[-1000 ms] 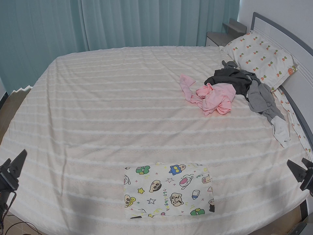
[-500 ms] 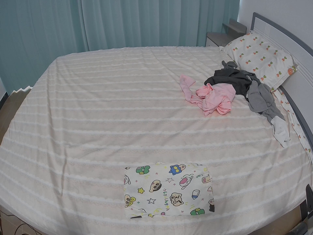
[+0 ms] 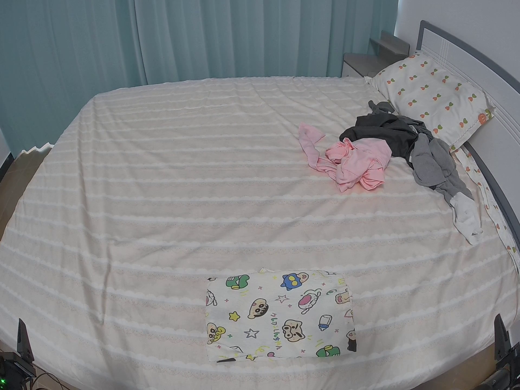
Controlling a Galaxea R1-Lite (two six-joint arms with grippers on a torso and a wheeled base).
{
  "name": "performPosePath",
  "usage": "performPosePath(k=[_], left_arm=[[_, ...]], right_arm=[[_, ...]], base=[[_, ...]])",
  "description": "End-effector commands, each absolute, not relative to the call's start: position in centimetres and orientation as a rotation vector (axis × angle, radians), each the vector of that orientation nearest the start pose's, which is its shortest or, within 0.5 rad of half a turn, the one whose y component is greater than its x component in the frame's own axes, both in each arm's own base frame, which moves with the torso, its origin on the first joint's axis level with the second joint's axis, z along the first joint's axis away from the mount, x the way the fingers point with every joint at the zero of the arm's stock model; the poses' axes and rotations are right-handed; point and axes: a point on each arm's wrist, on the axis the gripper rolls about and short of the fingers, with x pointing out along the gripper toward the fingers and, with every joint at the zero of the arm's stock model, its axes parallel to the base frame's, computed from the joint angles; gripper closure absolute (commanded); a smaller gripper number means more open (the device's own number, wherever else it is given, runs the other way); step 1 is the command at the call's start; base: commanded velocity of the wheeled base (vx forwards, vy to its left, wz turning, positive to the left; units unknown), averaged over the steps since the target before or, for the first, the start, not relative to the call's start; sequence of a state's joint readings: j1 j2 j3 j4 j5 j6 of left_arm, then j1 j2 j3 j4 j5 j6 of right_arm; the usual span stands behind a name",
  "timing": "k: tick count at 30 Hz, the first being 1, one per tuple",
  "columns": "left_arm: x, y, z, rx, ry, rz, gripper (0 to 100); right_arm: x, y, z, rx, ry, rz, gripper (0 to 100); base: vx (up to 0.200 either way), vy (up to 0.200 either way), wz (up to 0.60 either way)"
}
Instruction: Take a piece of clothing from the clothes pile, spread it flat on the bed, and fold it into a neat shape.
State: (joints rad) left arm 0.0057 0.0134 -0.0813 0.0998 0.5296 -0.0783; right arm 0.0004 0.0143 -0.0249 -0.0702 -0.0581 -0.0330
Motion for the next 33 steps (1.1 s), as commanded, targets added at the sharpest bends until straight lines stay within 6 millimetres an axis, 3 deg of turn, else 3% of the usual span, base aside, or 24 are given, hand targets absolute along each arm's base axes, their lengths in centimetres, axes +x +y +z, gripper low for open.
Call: performPosePath(k=[1, 5, 14, 22, 33], left_arm=[[-3.0, 1.1, 8.2, -0.057, 0.031, 0.541, 0], [-3.1, 1.3, 8.3, -0.037, 0.033, 0.612, 0], [-3.0, 1.2, 8.2, -0.032, 0.033, 0.561, 0], [-2.2, 0.1, 7.9, -0.066, 0.000, 0.058, 0], [-2.2, 0.1, 7.6, -0.024, 0.021, 0.037, 0]], right_arm=[[-2.3, 0.0, 8.3, -0.044, -0.060, -0.015, 0], [-2.6, 0.0, 8.2, -0.049, 0.014, -0.012, 0], [-2.4, 0.0, 7.5, -0.023, 0.031, -0.006, 0], [-2.4, 0.0, 7.5, -0.017, 0.023, -0.001, 0], [-2.4, 0.0, 7.5, -0.014, 0.021, 0.000, 0]], base=[[0.000, 0.000, 0.00], [0.000, 0.000, 0.00], [0.000, 0.000, 0.00], [0.000, 0.000, 0.00], [0.000, 0.000, 0.00]])
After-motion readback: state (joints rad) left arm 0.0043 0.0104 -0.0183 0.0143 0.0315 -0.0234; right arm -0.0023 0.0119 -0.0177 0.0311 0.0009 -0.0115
